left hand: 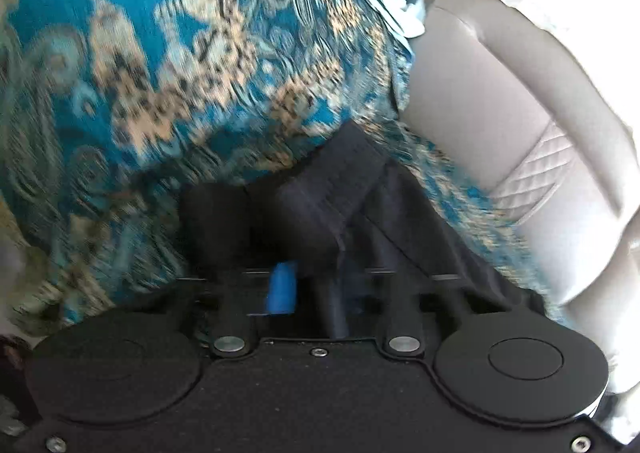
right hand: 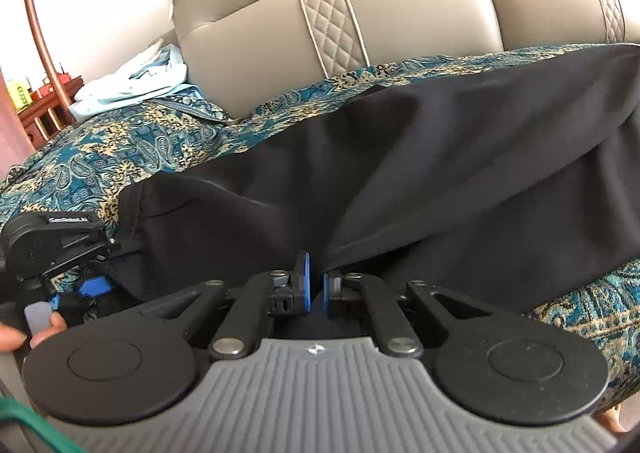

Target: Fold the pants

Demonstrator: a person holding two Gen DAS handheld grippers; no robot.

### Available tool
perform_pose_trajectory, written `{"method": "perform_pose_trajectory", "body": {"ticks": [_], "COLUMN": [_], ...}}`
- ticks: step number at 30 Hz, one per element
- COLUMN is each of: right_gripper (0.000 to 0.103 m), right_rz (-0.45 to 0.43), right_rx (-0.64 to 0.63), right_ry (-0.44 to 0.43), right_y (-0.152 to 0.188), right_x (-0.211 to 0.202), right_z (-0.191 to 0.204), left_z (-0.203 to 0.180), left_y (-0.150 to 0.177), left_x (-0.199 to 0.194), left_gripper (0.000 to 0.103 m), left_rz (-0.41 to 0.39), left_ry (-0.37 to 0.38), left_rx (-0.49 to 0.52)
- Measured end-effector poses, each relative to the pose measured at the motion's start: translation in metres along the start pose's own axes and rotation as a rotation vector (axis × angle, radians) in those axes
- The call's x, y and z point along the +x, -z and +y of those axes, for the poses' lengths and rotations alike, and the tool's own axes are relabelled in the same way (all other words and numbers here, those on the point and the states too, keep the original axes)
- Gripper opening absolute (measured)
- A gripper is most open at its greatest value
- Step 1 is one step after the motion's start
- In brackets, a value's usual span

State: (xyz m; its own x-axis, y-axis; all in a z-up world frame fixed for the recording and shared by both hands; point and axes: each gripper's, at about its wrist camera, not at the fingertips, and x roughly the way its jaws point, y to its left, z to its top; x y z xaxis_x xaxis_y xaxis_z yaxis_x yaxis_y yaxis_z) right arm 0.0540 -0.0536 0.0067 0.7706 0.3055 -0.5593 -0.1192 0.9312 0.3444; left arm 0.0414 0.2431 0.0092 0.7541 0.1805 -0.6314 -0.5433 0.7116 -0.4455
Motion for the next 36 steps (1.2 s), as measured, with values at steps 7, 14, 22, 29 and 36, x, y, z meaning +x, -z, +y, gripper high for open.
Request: {"method": "perform_pose_trajectory", "body": {"ticks": [7, 14, 22, 29, 36], "right_gripper": [0.019, 0.034, 0.032, 0.029, 0.025], "right_rz": [-0.027, -0.082, -0.200, -0.259, -0.255], "right_rx": [0.007, 0.070, 0.202, 0.332, 0.458], "right_ry": [-0.019, 0.039, 0.212, 0.398, 0.480], "right_y": [0.003, -0.009, -0.054, -0.110, -0.154], "right_x": [0.002, 0.007, 0.016, 0.035, 0.041], "right_z": [-0.004, -0.038, -0.116, -0.196, -0.282], "left_z": [-0.003, 0.004, 0.005, 0.005, 0.002], "left_y": [0.003, 0.006, 0.005, 0.003, 0.001], "left_x": [-0.024, -0.020, -0.015, -0.011, -0.007], "left_gripper": [0.011, 0.011, 0.012, 0.013, 0.013], "left_rz": [-0.060, -0.043, -0.026, -0.015, -0.012], "left_ry": [-0.087, -0.119, -0.133, -0.138, -0.155], "left_rx": [0.108, 0.116, 0.143, 0.152, 0.175]}}
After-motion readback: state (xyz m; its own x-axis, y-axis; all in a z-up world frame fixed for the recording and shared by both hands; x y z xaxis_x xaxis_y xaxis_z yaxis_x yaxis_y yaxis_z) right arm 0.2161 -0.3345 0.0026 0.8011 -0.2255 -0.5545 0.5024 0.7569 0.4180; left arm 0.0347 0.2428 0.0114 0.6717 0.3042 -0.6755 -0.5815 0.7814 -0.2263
